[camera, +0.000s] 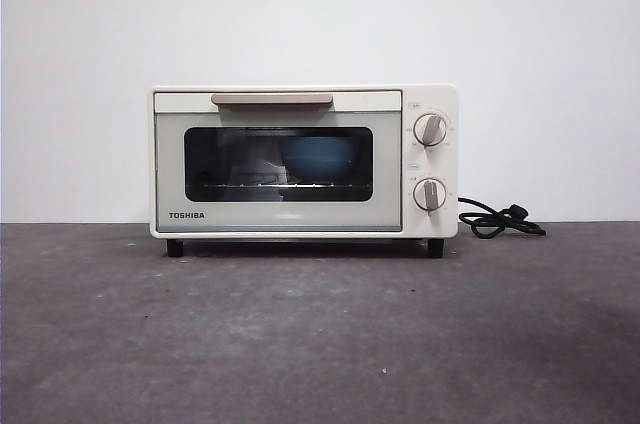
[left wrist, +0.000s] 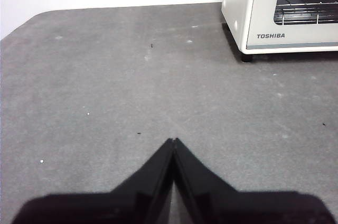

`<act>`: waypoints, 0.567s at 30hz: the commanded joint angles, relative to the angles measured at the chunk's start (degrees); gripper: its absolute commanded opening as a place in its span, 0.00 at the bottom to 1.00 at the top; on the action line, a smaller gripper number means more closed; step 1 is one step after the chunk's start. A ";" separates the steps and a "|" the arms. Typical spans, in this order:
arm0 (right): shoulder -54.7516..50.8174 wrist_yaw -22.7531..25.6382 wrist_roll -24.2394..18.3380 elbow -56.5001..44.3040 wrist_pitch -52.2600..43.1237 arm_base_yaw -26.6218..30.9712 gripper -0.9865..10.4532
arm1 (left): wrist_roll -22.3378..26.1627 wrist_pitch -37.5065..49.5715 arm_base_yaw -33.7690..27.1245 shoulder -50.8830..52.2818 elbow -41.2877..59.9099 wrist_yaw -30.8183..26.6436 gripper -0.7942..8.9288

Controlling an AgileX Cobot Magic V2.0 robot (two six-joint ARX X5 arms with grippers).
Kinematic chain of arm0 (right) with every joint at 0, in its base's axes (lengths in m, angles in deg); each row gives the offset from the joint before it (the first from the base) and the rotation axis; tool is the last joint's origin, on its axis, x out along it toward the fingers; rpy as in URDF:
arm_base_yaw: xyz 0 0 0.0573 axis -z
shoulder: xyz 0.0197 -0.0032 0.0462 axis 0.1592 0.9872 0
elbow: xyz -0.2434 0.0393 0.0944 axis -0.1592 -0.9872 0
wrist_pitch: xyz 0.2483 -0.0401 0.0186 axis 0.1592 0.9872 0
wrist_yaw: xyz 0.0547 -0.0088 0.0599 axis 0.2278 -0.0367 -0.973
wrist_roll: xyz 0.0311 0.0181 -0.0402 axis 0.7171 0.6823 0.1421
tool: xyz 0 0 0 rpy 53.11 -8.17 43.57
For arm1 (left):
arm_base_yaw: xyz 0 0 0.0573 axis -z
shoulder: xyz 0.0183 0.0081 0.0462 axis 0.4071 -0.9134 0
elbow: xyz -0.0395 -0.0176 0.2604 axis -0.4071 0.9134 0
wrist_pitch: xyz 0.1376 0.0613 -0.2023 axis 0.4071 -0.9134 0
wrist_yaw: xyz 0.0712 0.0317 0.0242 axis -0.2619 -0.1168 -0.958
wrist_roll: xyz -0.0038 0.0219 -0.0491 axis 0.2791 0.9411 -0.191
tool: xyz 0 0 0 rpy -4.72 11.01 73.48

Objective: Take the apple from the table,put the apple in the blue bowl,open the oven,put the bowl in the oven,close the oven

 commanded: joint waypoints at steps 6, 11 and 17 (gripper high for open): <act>-0.94 2.82 -3.67 -1.11 2.91 -3.45 0.09 | 0.11 0.42 -0.13 -0.04 0.59 0.04 0.08; -0.94 2.86 -4.04 -1.11 3.02 -3.80 0.09 | 0.11 0.42 -0.13 -0.20 0.59 0.04 0.08; -0.94 2.93 -4.55 -1.11 3.02 -3.80 0.09 | 0.11 0.42 -0.13 -0.24 0.59 0.04 0.08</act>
